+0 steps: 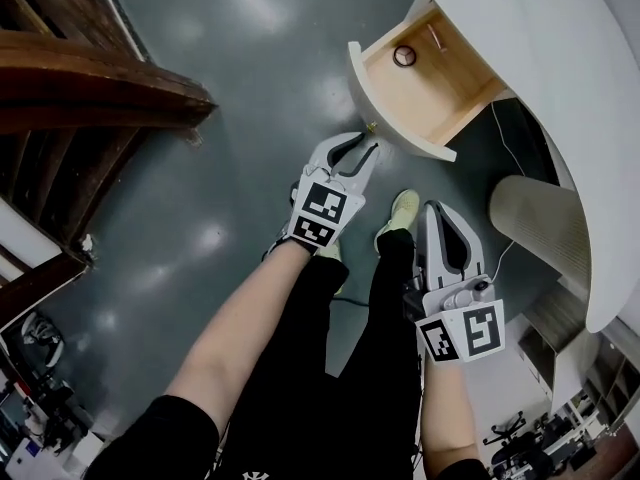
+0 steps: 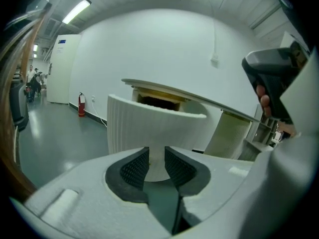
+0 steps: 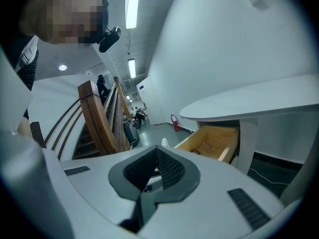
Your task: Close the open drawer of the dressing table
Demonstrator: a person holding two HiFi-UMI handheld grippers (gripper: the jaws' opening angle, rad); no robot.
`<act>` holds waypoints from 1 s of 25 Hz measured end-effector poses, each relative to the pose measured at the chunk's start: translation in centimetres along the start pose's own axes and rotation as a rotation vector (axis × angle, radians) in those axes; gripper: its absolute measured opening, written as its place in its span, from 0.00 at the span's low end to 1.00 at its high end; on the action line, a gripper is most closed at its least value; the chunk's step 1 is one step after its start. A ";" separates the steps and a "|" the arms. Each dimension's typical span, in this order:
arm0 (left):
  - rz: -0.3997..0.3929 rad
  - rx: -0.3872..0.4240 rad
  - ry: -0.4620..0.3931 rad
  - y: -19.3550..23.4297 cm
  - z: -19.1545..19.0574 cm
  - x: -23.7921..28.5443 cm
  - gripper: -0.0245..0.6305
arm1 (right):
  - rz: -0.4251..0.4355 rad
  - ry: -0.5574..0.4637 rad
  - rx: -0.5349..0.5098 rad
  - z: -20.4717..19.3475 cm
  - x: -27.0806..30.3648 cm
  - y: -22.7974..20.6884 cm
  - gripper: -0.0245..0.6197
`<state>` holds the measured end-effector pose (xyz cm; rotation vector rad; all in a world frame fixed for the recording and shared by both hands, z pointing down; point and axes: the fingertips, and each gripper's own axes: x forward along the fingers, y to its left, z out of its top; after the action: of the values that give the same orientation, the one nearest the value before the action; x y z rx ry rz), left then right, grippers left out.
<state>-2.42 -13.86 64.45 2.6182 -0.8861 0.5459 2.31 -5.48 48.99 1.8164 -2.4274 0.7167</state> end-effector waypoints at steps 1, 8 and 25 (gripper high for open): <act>-0.005 -0.004 -0.007 -0.3 1.0 -0.6 0.20 | 0.001 -0.002 -0.004 0.6 -0.1 0.1 0.06; -0.017 -0.017 -0.080 -2.6 9.0 -5.2 0.16 | -0.003 -0.023 -0.037 5.4 -1.5 0.8 0.06; -0.024 0.035 -0.161 -8.7 23.6 -15.2 0.06 | 0.009 -0.078 -0.100 16.2 -5.3 4.1 0.06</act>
<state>-2.19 -9.38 35.44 2.7312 -0.8987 0.3518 4.22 -5.90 31.60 1.8303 -2.4714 0.5249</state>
